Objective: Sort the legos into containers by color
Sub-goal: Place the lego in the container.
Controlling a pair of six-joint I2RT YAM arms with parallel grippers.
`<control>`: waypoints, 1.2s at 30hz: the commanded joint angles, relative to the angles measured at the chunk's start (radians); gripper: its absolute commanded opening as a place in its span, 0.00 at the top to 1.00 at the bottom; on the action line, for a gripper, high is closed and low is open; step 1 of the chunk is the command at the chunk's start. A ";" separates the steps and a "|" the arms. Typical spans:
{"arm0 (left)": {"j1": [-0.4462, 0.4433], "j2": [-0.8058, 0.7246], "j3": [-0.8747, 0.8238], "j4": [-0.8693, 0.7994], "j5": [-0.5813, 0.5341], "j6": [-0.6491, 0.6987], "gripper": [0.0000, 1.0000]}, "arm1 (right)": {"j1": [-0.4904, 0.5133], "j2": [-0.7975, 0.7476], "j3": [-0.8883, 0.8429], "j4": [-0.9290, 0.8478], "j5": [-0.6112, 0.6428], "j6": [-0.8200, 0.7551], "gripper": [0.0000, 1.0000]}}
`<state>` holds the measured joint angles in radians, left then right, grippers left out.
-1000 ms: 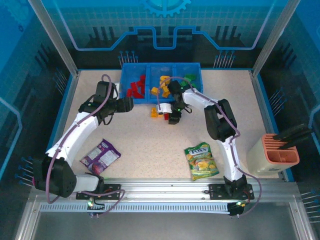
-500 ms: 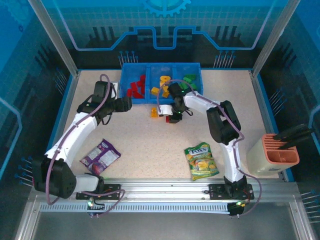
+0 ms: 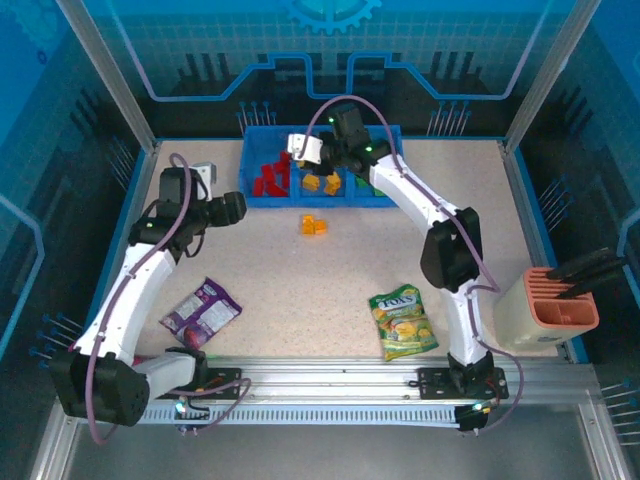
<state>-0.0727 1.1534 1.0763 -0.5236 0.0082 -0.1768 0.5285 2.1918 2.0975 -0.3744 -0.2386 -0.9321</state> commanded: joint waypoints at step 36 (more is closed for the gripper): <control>0.110 -0.087 -0.076 0.048 0.134 -0.009 0.21 | 0.058 0.664 0.502 0.598 -0.062 -0.141 0.42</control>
<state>0.0246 1.0851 1.0161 -0.4885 0.1143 -0.1787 0.5755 2.8227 2.5874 0.2440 -0.2970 -1.0531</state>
